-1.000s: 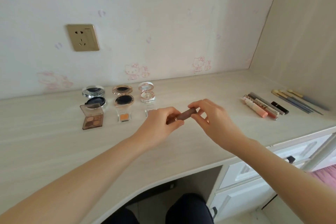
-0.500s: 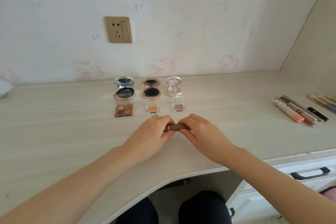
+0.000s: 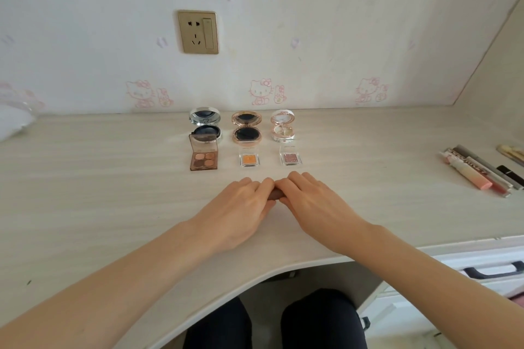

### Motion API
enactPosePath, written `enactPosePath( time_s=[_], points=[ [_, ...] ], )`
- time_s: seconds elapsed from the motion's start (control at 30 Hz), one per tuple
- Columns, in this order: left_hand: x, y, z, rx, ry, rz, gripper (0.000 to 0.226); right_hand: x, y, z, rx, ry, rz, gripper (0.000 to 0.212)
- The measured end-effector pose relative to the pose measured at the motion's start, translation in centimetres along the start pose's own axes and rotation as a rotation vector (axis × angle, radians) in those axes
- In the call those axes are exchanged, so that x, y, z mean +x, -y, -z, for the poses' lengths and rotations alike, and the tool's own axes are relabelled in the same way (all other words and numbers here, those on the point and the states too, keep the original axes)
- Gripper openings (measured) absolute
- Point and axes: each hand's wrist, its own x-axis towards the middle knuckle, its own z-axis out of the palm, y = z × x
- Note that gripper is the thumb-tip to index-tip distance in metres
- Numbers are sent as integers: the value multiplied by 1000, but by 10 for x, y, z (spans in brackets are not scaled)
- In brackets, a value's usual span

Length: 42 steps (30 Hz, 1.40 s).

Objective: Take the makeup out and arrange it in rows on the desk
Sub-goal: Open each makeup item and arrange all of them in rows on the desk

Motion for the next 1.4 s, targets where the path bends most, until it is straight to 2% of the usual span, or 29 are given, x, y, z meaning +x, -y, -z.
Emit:
enactPosePath(
  time_s=[0.2,0.37,0.43,0.57,0.63,0.73,0.93,1.0,1.1,1.27,1.4],
  points=[
    [-6,0,0,-79,31,10,16,-3,-2,1,26,20,108,25],
    [-10,7,6,-215,100,53,8,-5,-1,5,28,-47,202,18],
    [-12,11,6,-220,111,56,12,-4,-2,6,165,-29,131,19],
    [-14,15,3,-237,118,128,36,-4,-8,10,615,-41,-186,24],
    [-15,15,3,-285,105,160,33,-2,-9,14,811,-90,-315,18],
    [-13,13,3,-387,54,199,22,1,-9,18,1054,-120,-414,15],
    [-12,12,4,-497,-21,255,12,1,-12,23,1441,-110,-469,22],
    [-11,12,3,-528,-57,302,19,1,-14,24,1502,-138,-497,24],
    [-10,11,0,-572,-115,359,27,0,-16,25,1464,-146,-510,22],
    [-7,9,0,-688,-179,424,14,-4,-20,22,1413,-141,-531,16],
    [2,6,-1,-821,-190,482,6,-4,-23,19,1514,-162,-569,15]
  ],
)
